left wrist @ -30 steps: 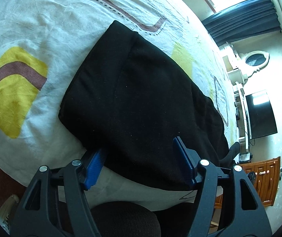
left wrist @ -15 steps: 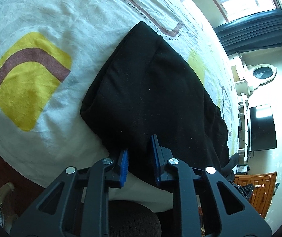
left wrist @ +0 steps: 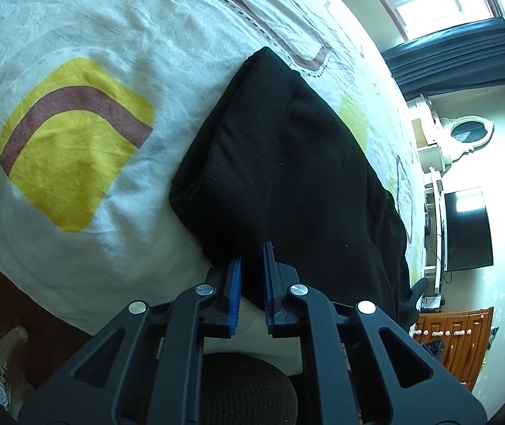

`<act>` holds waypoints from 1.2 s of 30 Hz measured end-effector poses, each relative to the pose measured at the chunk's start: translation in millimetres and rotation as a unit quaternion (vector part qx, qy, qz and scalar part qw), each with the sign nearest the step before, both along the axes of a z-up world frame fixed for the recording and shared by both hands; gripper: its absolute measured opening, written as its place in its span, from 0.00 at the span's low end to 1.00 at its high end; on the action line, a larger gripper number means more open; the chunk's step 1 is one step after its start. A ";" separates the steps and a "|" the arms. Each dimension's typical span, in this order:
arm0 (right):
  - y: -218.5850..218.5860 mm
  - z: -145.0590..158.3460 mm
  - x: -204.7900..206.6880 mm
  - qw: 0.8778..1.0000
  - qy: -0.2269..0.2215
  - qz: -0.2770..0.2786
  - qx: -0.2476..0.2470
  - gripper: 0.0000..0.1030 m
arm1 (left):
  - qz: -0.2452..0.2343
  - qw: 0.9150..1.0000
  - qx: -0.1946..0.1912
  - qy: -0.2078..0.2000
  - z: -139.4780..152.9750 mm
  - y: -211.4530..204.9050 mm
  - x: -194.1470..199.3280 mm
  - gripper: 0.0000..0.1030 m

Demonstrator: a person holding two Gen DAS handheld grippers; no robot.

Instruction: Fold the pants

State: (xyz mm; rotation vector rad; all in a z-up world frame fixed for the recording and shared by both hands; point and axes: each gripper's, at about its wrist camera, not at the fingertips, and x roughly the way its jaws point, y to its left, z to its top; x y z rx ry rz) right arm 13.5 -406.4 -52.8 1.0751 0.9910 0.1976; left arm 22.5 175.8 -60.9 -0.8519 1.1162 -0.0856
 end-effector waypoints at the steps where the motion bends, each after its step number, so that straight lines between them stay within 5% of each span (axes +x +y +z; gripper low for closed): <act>1: -0.4 -4.9 -1.8 1.000 0.006 -0.006 0.018 0.14 | -0.001 1.000 -0.002 -0.001 0.0 0.2 0.3 0.10; 4: 6.3 -2.5 -4.2 0.999 -0.007 -0.016 0.047 0.33 | -0.005 1.000 0.001 -0.004 2.3 -4.8 1.0 0.10; 8: 44.6 9.1 3.5 0.998 -0.023 0.037 0.046 0.46 | -0.009 1.000 0.004 -0.001 3.8 -13.3 7.6 0.17; 16: 116.1 -4.7 25.5 0.992 -0.016 0.097 0.081 0.46 | 0.000 1.000 -0.002 0.010 2.4 -18.5 13.2 0.17; 18: 124.9 -3.9 30.8 0.993 -0.022 0.093 0.066 0.34 | 0.007 1.000 -0.008 0.013 2.1 -16.0 12.7 0.11; 19: 129.2 -2.4 30.5 0.993 -0.021 0.103 0.053 0.16 | 0.011 1.000 -0.013 0.010 2.9 -13.8 12.4 0.10; 20: 133.1 -0.4 31.6 0.993 -0.022 0.108 0.043 0.13 | 0.014 1.000 -0.016 0.007 4.3 -11.0 11.4 0.08; 26: 137.8 31.1 10.9 0.991 -0.064 0.121 0.003 0.12 | 0.011 0.999 -0.004 -0.032 28.5 -9.1 3.5 0.07; 30: 134.8 4.7 9.9 0.992 -0.017 0.125 -0.010 0.12 | 0.001 1.000 0.013 -0.004 11.7 -8.1 2.6 0.07; 36: 118.6 -1.4 6.0 0.993 -0.005 0.116 0.034 0.20 | 0.000 0.999 -0.044 -0.002 -2.2 8.1 -1.6 0.12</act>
